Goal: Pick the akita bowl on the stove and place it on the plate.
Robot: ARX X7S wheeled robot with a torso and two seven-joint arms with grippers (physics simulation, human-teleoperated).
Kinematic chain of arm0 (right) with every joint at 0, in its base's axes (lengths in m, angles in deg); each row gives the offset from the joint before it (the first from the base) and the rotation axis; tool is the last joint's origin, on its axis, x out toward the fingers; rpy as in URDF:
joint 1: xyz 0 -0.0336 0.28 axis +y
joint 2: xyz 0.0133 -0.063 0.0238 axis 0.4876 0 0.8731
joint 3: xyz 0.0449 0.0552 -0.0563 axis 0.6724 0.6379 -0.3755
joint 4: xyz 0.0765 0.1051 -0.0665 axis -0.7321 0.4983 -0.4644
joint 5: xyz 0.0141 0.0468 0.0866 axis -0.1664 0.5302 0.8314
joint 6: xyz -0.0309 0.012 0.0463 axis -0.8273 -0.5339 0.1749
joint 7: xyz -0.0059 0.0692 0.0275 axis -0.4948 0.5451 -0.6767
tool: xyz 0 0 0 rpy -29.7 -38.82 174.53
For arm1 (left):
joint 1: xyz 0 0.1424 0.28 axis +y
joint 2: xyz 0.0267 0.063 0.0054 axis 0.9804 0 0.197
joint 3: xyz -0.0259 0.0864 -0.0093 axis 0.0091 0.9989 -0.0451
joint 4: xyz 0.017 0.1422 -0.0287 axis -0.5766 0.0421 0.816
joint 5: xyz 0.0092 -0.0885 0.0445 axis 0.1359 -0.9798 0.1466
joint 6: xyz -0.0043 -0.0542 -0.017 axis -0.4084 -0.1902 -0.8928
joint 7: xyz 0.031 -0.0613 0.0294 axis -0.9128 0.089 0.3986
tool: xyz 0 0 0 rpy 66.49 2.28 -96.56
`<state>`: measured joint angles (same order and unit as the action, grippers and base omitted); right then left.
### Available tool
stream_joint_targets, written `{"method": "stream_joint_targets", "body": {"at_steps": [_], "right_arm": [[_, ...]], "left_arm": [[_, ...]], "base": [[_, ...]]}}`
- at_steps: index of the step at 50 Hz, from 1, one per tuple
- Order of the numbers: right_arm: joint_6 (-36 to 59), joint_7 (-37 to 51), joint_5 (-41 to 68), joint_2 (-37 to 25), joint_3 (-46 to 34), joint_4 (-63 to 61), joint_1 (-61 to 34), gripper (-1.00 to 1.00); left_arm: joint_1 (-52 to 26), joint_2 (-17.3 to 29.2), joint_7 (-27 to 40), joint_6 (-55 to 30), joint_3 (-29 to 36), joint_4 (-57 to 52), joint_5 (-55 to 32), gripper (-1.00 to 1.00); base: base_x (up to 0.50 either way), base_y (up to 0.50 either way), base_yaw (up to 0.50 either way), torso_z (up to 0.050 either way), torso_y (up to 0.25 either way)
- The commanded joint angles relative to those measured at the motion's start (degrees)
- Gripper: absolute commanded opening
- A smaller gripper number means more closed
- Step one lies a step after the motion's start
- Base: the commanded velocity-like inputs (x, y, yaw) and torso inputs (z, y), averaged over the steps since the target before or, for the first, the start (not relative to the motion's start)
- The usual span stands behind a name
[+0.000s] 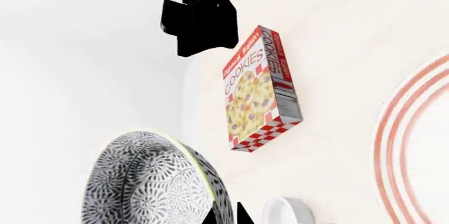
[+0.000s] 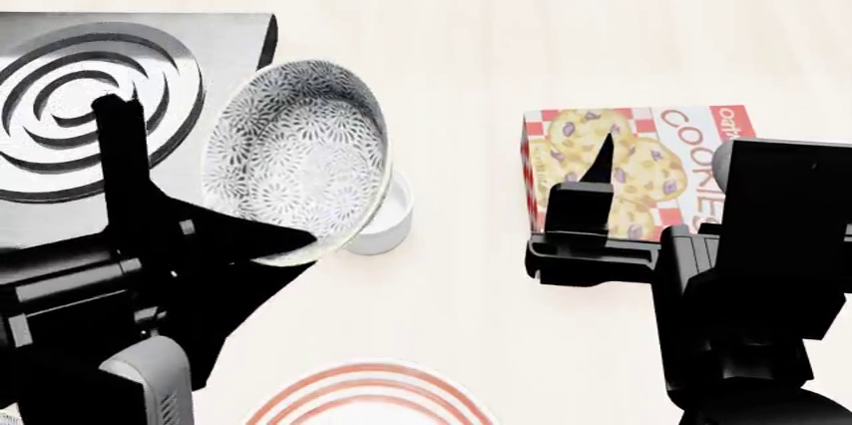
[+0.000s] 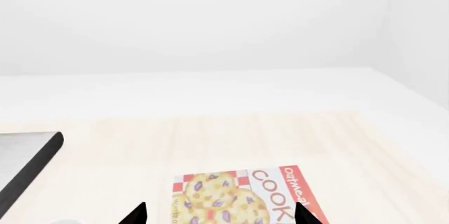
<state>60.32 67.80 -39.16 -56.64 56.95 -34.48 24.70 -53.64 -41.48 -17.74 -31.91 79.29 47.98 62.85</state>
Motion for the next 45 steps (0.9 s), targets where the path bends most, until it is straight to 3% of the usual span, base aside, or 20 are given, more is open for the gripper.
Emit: {"method": "stream_joint_targets", "body": {"at_steps": [1,27,45], "right_arm": [[-0.26,0.24,0.29,-0.19,-0.09,0.19,0.02,1.0],[-0.39,0.96,1.2,-0.47,-0.21,0.16,0.07,1.0],[-0.94,1.23,1.64,-0.81,-0.38,0.46,0.19,1.0]], "left_arm": [[2.05,3.2,-2.79,2.7,3.31,-4.95,1.17,-1.0],[2.59,3.28,-11.75,-1.64,10.86,-13.33,4.54,-1.0],[5.01,1.28,-10.94,-0.97,14.85,-11.43,8.13,-1.0]], "base": [[0.0,0.0,0.0,0.0,0.0],[0.0,0.0,0.0,0.0,0.001],[0.0,0.0,0.0,0.0,0.0]]}}
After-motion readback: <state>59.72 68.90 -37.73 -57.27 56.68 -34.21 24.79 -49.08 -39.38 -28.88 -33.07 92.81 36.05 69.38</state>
